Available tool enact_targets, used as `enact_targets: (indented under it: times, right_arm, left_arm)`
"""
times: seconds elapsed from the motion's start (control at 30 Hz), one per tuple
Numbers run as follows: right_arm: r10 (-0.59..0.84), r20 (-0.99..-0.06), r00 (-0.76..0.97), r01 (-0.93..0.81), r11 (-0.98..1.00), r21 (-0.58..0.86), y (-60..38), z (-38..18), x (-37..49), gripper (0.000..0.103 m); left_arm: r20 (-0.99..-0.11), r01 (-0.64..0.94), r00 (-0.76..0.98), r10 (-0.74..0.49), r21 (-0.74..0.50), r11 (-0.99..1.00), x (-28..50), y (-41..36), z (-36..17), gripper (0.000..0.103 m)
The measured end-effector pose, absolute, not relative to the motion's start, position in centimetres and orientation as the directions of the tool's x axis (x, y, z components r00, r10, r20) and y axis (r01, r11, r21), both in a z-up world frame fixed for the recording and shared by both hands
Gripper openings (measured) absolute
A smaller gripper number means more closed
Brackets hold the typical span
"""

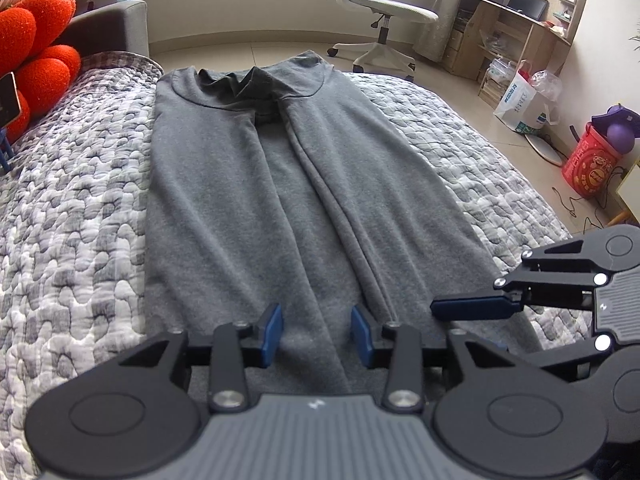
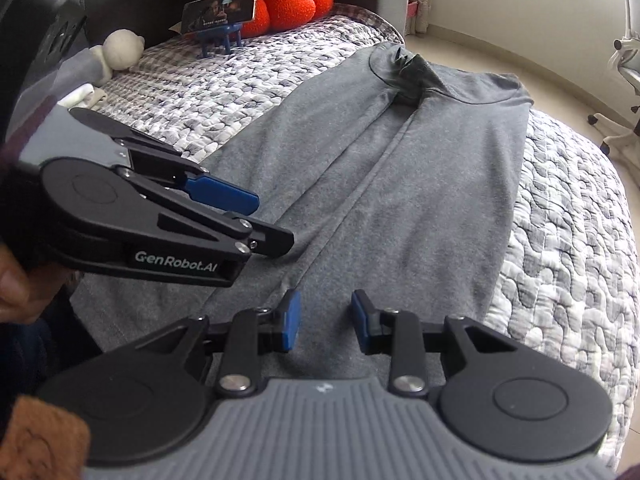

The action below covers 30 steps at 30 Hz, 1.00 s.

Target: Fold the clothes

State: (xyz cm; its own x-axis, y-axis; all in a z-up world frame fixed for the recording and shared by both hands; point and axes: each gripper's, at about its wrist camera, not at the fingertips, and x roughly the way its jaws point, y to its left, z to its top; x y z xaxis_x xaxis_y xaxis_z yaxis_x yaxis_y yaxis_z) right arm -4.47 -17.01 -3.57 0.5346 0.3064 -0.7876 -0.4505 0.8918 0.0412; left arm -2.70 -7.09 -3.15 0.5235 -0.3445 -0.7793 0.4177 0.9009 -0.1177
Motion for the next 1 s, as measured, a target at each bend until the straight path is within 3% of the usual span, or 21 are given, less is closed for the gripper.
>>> enact_targets:
  times: [0.33,0.53,0.67,1.0]
  right_arm:
    - [0.335,-0.793,0.509,-0.510,0.859,0.035,-16.1,-3.5,-7.3,0.034]
    - [0.426,-0.760,0.491,-0.552,0.827,0.107,-15.8,-2.3,-9.2,0.034]
    - [0.431,-0.730,0.531,-0.506,0.852,0.135,-17.2,-1.5,-9.5,0.042]
    - [0.443,-0.696,0.565,-0.277,0.896,0.346,-23.6,-2.1,-9.7,0.042]
  left_arm:
    - [-0.776,0.426,0.506,-0.376,-0.154,0.891,-4.3,-6.0,-3.2,0.039]
    - [-0.757,0.368,0.489,-0.433,-0.271,0.889,-3.4,-2.9,-2.1,0.040]
    - [-0.743,0.295,0.516,-0.427,-0.314,0.903,-3.6,-0.3,-1.4,0.041]
    - [-0.768,0.162,0.484,-0.420,-0.393,0.905,-6.3,3.4,-2.8,0.039]
